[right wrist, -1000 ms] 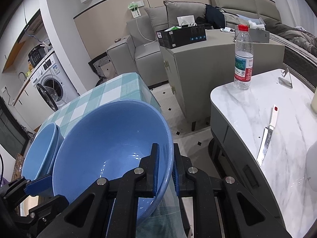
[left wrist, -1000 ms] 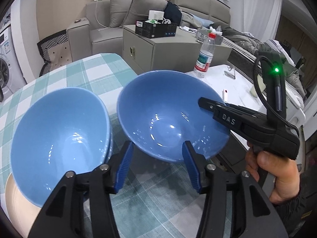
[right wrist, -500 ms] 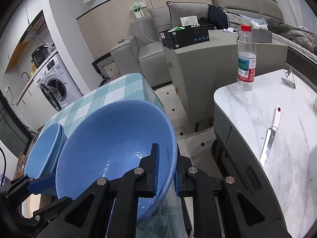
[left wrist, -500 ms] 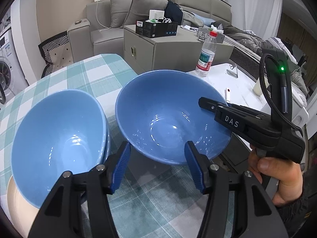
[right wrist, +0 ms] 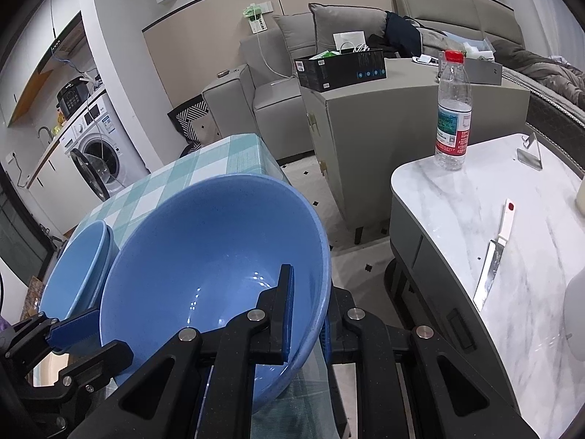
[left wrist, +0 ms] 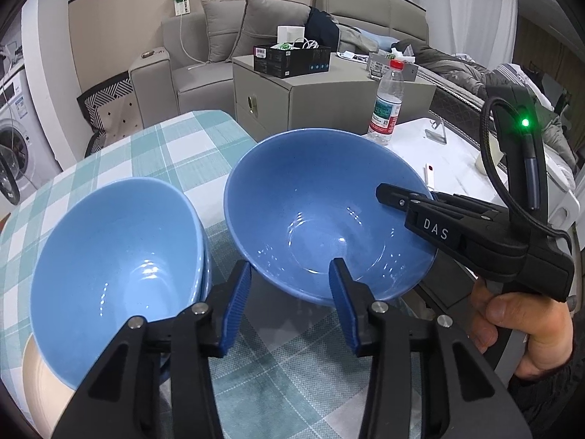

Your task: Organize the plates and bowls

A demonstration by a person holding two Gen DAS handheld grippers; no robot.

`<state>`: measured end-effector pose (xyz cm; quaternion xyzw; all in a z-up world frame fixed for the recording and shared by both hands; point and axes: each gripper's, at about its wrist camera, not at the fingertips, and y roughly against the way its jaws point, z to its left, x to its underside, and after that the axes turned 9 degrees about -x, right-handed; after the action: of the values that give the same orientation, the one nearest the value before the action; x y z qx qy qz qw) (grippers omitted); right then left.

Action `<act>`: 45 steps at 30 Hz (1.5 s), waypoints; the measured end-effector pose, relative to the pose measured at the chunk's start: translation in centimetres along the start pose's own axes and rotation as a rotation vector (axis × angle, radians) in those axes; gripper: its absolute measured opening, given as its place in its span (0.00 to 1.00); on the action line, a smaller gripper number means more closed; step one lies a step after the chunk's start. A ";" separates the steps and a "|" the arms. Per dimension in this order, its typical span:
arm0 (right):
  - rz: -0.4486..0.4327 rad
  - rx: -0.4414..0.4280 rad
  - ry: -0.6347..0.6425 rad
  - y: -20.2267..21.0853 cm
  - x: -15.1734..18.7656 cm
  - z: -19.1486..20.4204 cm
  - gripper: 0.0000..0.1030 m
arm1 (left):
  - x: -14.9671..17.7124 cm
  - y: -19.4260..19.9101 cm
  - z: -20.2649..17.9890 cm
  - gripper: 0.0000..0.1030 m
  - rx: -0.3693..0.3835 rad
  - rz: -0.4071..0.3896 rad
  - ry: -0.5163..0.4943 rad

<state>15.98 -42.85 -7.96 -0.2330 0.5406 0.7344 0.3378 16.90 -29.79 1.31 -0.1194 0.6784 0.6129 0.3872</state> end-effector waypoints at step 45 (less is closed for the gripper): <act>-0.144 0.009 0.071 6.2 -1.7 4.3 0.13 | -1.4 4.8 2.3 0.42 0.021 -0.113 -0.003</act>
<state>12.56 -40.32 -1.45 -0.2956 0.5375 0.6970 0.3714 15.66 -27.07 5.90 -0.1527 0.6763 0.5831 0.4235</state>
